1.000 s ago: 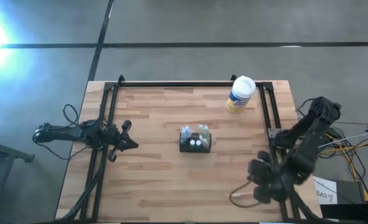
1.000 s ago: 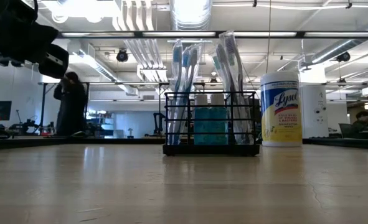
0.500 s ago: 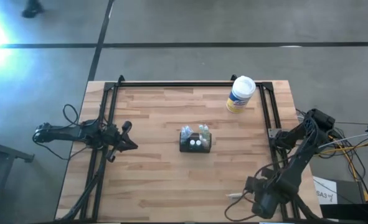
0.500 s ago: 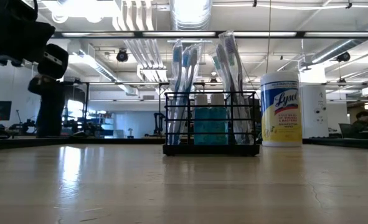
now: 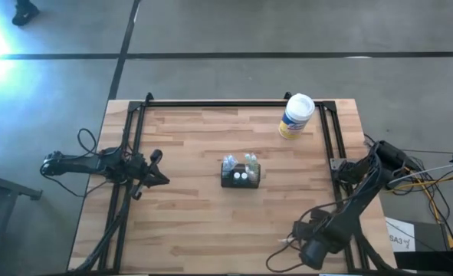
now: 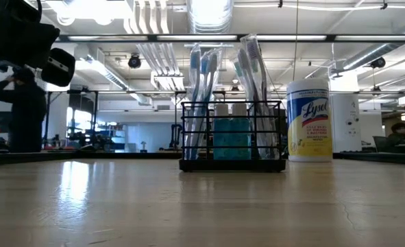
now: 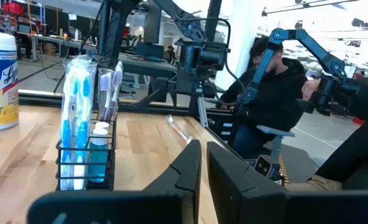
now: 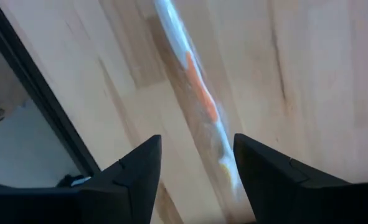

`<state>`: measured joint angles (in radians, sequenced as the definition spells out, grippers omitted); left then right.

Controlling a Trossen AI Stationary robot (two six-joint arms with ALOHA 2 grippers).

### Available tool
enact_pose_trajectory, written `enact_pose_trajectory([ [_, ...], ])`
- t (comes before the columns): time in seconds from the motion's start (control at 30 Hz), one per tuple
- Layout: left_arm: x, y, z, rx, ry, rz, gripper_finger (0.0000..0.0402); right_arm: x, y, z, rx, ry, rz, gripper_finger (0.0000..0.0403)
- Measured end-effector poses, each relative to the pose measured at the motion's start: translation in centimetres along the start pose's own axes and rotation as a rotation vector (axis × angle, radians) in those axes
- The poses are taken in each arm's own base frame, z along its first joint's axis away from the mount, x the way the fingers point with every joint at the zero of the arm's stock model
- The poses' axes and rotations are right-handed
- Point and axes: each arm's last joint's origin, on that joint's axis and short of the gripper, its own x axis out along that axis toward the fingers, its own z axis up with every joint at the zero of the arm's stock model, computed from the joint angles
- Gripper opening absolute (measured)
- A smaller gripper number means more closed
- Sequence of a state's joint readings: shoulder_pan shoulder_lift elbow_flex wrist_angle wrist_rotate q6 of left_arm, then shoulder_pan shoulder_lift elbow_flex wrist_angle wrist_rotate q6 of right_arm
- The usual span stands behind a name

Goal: Pick & Place toothbrushing station
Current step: Put the orange toothbrush into the wire organizer

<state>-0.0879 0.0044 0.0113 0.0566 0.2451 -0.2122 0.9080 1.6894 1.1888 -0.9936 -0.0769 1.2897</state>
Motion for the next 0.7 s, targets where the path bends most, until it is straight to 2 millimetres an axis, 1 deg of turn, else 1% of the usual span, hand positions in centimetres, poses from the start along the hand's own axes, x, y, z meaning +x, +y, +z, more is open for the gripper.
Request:
enact_pose_trajectory([
  [0.17,0.0,0.0,0.0,0.018,0.005,0.002,0.0030,1.5,0.3,0.8,-0.021,0.024,-0.033,0.0199],
  [0.37,0.0,0.0,-0.1,0.018,0.007,0.003,0.0028,3.1,0.0,1.6,-0.008,0.062,-0.081,0.0192],
  [0.5,0.0,0.0,-0.1,0.018,0.007,0.004,0.0032,4.1,0.0,2.0,-0.042,0.114,-0.069,0.0182],
  [0.7,0.0,0.0,-0.1,0.017,0.008,0.005,0.0032,5.2,-0.5,2.1,-0.065,0.139,-0.070,0.0172],
])
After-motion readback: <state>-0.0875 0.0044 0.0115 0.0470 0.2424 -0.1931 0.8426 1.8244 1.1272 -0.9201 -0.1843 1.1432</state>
